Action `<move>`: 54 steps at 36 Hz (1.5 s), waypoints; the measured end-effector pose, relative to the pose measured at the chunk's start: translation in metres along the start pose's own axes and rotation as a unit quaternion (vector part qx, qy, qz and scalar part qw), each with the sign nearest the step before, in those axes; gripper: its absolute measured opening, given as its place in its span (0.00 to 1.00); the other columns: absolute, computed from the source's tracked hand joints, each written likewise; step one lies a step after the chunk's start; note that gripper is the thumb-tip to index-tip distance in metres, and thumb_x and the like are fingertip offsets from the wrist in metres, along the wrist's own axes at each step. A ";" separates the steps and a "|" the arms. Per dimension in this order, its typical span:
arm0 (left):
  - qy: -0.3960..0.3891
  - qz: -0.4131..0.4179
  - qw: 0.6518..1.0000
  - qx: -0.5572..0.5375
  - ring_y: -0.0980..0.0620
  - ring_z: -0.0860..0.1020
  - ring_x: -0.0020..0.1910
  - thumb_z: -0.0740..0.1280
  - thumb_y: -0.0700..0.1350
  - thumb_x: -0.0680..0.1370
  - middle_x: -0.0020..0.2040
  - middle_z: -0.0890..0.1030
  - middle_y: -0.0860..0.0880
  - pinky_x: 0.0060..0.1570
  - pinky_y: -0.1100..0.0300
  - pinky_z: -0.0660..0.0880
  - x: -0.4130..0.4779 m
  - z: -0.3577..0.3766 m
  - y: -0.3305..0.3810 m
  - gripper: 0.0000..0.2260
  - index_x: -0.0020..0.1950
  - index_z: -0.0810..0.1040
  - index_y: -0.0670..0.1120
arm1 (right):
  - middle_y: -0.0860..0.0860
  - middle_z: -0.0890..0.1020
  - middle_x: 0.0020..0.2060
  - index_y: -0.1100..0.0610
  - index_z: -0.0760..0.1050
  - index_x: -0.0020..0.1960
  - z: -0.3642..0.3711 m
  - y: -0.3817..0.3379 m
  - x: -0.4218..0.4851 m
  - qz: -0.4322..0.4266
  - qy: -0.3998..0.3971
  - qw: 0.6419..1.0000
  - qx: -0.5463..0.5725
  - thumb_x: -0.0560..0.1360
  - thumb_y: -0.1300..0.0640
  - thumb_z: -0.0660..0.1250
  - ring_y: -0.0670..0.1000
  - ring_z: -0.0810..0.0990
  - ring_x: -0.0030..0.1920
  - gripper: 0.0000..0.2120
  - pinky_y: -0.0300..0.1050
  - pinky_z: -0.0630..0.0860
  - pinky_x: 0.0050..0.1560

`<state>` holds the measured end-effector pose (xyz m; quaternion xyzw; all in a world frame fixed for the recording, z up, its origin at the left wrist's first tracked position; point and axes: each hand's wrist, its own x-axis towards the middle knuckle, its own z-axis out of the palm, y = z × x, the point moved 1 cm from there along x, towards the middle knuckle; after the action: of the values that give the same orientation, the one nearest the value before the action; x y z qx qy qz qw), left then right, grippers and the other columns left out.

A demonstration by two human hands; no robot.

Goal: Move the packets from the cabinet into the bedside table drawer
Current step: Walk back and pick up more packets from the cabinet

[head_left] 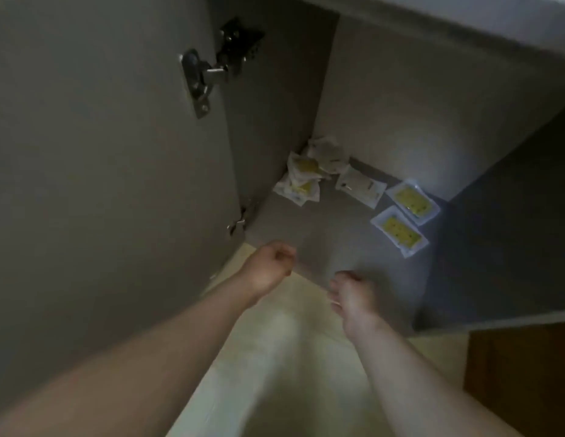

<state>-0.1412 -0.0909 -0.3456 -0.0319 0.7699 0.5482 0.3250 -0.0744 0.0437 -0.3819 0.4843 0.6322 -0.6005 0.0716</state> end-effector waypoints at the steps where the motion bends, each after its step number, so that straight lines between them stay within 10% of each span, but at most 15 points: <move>1: -0.014 0.014 1.000 0.001 0.57 0.72 0.35 0.59 0.36 0.80 0.38 0.73 0.52 0.25 0.75 0.65 0.017 0.004 -0.008 0.06 0.50 0.72 0.46 | 0.52 0.75 0.38 0.53 0.68 0.38 0.006 0.004 0.024 -0.024 0.007 1.000 0.008 0.76 0.63 0.60 0.52 0.74 0.40 0.10 0.49 0.75 0.50; 5: -0.018 0.059 0.998 0.027 0.59 0.71 0.37 0.60 0.37 0.79 0.39 0.74 0.54 0.27 0.75 0.66 0.077 0.014 -0.041 0.07 0.49 0.73 0.49 | 0.52 0.70 0.30 0.55 0.67 0.34 0.030 0.019 0.099 -0.114 0.038 0.987 0.109 0.75 0.72 0.58 0.47 0.68 0.29 0.17 0.36 0.63 0.32; 16: 0.030 0.078 0.995 0.062 0.58 0.70 0.36 0.61 0.37 0.78 0.42 0.74 0.50 0.30 0.71 0.66 0.086 0.006 -0.062 0.06 0.50 0.73 0.47 | 0.48 0.71 0.28 0.55 0.69 0.32 0.016 0.041 0.124 -0.174 0.087 0.980 -0.036 0.74 0.68 0.63 0.47 0.67 0.29 0.15 0.40 0.64 0.34; 23: 0.014 0.112 0.991 0.073 0.52 0.72 0.44 0.63 0.38 0.78 0.44 0.75 0.49 0.36 0.71 0.66 0.107 0.028 -0.042 0.06 0.50 0.73 0.49 | 0.62 0.80 0.53 0.63 0.77 0.54 -0.028 -0.008 0.134 -0.210 0.137 0.948 -0.197 0.76 0.64 0.61 0.60 0.77 0.57 0.09 0.42 0.67 0.53; 31: 0.008 0.114 0.988 0.105 0.46 0.72 0.63 0.62 0.38 0.78 0.65 0.73 0.46 0.58 0.60 0.69 0.134 0.036 -0.034 0.17 0.67 0.70 0.44 | 0.63 0.76 0.56 0.56 0.75 0.51 -0.050 -0.028 0.176 -0.228 0.167 0.913 -0.293 0.75 0.62 0.62 0.61 0.74 0.57 0.06 0.44 0.65 0.51; 38: -0.054 0.110 0.851 0.510 0.47 0.41 0.77 0.58 0.56 0.79 0.78 0.43 0.49 0.74 0.52 0.43 0.155 0.038 -0.058 0.33 0.78 0.45 0.48 | 0.58 0.68 0.67 0.55 0.68 0.68 -0.035 -0.056 0.207 -0.254 0.182 0.851 -0.422 0.76 0.54 0.61 0.62 0.66 0.67 0.20 0.54 0.64 0.66; 43: -0.037 0.110 0.817 0.565 0.45 0.36 0.76 0.55 0.62 0.78 0.78 0.39 0.50 0.74 0.50 0.40 0.156 0.043 -0.062 0.35 0.77 0.40 0.50 | 0.60 0.55 0.74 0.54 0.59 0.74 -0.053 -0.073 0.233 -0.243 0.188 0.769 -0.560 0.76 0.46 0.61 0.65 0.52 0.73 0.30 0.65 0.53 0.71; 50: -0.026 0.119 0.816 0.565 0.45 0.36 0.76 0.55 0.62 0.78 0.78 0.40 0.50 0.73 0.50 0.38 0.153 0.043 -0.062 0.36 0.77 0.40 0.50 | 0.58 0.56 0.75 0.55 0.50 0.77 -0.053 -0.093 0.255 -0.225 0.107 0.917 -0.311 0.77 0.41 0.60 0.61 0.54 0.74 0.35 0.60 0.51 0.73; 54: -0.025 0.122 0.824 0.553 0.46 0.36 0.76 0.55 0.62 0.78 0.78 0.40 0.51 0.72 0.52 0.36 0.153 0.043 -0.063 0.36 0.77 0.41 0.50 | 0.54 0.47 0.77 0.41 0.44 0.76 -0.021 -0.078 0.265 -0.163 0.076 0.868 -0.463 0.74 0.30 0.51 0.60 0.45 0.76 0.36 0.63 0.44 0.73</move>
<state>-0.2158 -0.0322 -0.4872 0.2613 0.9332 0.0663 0.2376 -0.2569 0.2161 -0.5005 0.3301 0.9110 -0.2036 0.1405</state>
